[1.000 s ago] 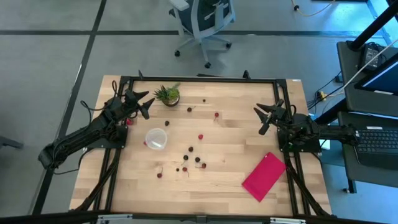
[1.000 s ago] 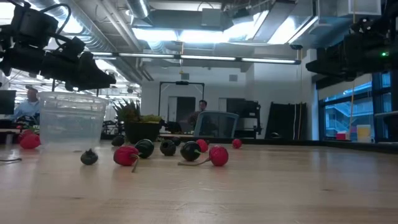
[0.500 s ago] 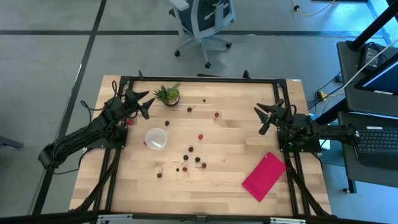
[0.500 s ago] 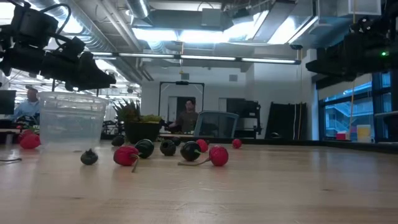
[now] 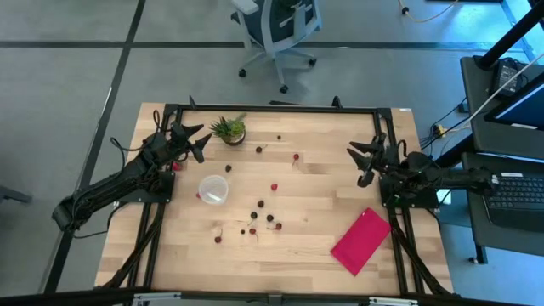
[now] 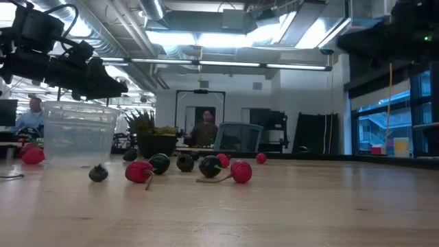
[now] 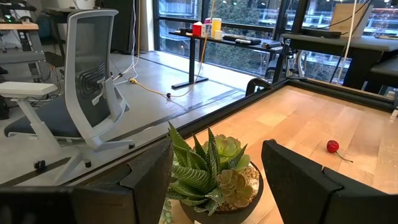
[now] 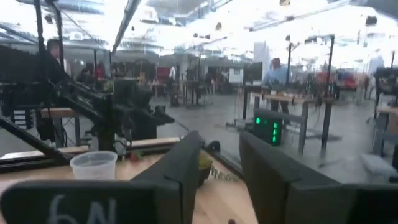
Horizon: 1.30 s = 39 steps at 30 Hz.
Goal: Pick and placing Produce into tupperware
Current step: Put the red strawberry into the transparent container
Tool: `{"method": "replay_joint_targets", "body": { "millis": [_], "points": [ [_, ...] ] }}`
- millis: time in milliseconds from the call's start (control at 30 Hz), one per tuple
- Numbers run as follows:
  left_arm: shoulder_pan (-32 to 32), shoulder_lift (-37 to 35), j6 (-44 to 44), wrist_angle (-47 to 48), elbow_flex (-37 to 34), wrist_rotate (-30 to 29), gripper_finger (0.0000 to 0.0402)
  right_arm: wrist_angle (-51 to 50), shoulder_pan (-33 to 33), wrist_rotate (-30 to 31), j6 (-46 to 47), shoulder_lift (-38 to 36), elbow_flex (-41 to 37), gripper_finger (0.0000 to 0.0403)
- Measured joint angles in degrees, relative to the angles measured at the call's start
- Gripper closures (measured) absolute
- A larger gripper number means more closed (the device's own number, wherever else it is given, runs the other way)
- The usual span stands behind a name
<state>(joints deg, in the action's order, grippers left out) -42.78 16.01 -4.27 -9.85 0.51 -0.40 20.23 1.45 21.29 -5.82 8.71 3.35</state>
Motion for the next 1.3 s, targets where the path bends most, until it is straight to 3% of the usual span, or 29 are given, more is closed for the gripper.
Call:
{"method": "replay_joint_targets", "body": {
  "millis": [300, 800, 933, 1133, 1300],
  "points": [
    [0.0, 0.0, 0.0, 0.0, 0.0, 0.0, 0.0163, 6.9, 0.0, -0.4, 2.6, 13.2, 6.0, 0.0286],
    [0.0, 0.0, 0.0, -0.1, 0.0, 0.0, 0.0163, 9.6, 0.0, -3.6, 7.3, 32.1, 6.2, 0.0282],
    [0.0, 0.0, 0.0, -0.1, 0.0, 0.0, 0.0163, 13.0, 0.0, -3.6, 9.1, 36.9, 6.2, 0.0248],
    [0.0, 0.0, 0.0, -0.1, 0.0, 0.0, 0.0162, 17.6, 0.0, -6.2, 10.1, 43.0, 6.2, 0.0155],
    [0.0, 0.0, 0.0, -0.1, 0.0, 0.0, 0.0162, 24.5, 0.0, -6.1, 10.2, 48.1, 6.2, 0.0103]
  ]
}}
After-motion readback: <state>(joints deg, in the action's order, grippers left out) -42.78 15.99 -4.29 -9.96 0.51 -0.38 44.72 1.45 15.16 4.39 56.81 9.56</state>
